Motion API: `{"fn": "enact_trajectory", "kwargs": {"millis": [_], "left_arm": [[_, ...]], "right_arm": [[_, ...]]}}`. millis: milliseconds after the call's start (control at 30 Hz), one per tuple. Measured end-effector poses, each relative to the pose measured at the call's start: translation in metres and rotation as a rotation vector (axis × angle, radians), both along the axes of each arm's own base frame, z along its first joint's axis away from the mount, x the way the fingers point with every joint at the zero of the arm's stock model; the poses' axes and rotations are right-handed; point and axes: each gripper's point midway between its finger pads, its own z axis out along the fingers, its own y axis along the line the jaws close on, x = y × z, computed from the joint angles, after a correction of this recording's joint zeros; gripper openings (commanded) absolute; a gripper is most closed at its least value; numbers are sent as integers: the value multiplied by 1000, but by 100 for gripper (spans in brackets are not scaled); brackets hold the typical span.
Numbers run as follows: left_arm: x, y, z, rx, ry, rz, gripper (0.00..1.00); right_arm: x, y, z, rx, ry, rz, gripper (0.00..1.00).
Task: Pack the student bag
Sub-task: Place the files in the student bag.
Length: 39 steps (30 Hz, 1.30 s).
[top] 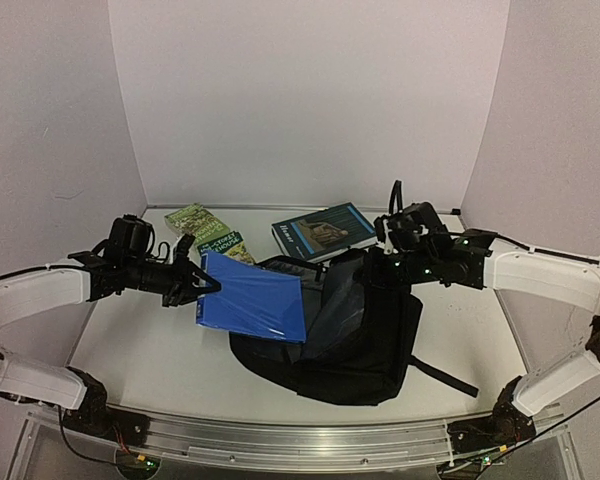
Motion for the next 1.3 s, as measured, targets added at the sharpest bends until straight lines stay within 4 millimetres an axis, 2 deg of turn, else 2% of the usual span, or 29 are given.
{"fn": "enact_trajectory", "kwargs": {"millis": [233, 400, 767, 967, 1167, 1300], "left_arm": [[8, -8, -10, -17, -4, -37, 3], [17, -15, -14, -26, -26, -74, 2], [32, -33, -7, -92, -81, -161, 0], [36, -33, -14, -65, -103, -170, 1], [44, -39, 1, -84, -167, -201, 1], [41, -44, -2, -122, -139, -236, 1]], "right_arm": [[-3, 4, 5, 13, 15, 22, 0], [-5, 13, 21, 51, 11, 56, 0], [-4, 26, 56, 112, -24, 110, 0], [-4, 28, 60, 120, -28, 116, 0], [-5, 33, 61, 129, -19, 136, 0], [-5, 39, 62, 135, -16, 153, 0]]}}
